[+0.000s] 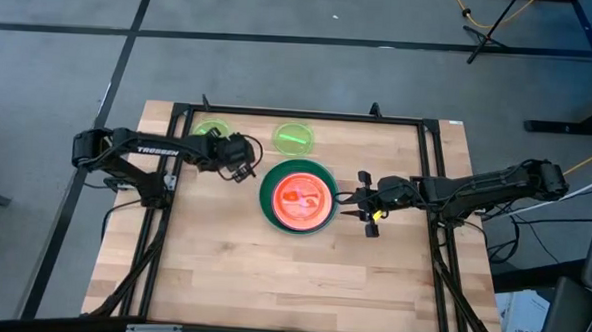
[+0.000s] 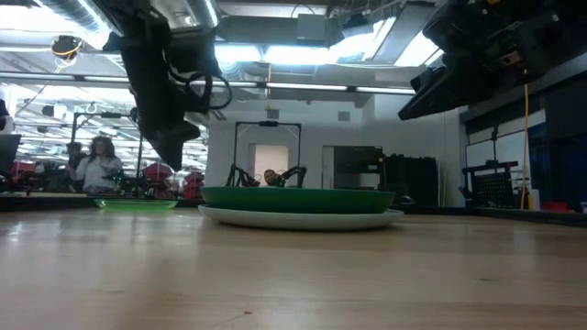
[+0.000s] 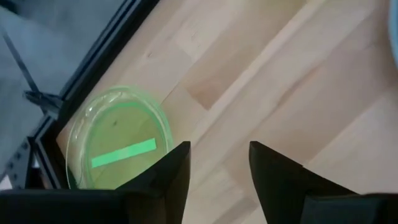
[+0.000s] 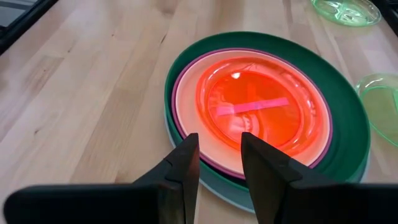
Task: Stack plastic plates
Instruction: Stack the left green plate on top of the light pink plate
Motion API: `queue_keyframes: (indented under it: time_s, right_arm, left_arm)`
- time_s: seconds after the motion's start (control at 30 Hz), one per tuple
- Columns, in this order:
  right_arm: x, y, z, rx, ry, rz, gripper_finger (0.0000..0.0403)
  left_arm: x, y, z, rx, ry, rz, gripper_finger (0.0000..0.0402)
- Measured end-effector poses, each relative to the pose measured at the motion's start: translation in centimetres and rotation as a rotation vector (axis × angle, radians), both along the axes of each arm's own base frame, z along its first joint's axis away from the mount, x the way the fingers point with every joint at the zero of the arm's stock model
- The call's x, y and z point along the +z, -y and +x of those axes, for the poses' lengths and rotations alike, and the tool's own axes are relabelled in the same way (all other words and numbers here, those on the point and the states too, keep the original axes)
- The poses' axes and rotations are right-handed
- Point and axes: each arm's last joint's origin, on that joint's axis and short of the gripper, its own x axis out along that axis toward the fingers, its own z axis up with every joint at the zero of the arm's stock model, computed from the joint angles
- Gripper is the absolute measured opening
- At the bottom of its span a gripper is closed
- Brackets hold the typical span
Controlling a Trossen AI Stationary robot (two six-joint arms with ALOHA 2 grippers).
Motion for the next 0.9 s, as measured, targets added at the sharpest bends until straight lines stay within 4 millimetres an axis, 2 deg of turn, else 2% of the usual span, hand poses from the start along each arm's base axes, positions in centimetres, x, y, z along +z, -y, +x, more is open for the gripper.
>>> queue_keyframes:
  time_s: [0.13, 0.4, 0.9]
  right_arm:
    - [0.0, 0.0, 0.0, 0.0, 0.0, 0.0, 0.011]
    - [0.0, 0.0, 0.0, 0.0, 0.004, 0.0, 0.011]
    - [0.1, 0.0, 0.1, -0.005, 0.016, -0.005, 0.011]
  left_arm:
    - [-0.4, -1.0, -0.6, 0.042, -0.004, -0.021, 0.0157]
    - [-2.9, -2.2, -2.9, 0.112, -0.05, -0.125, 0.0156]
    - [-5.0, -4.3, -4.8, 0.168, -0.005, -0.102, 0.0156]
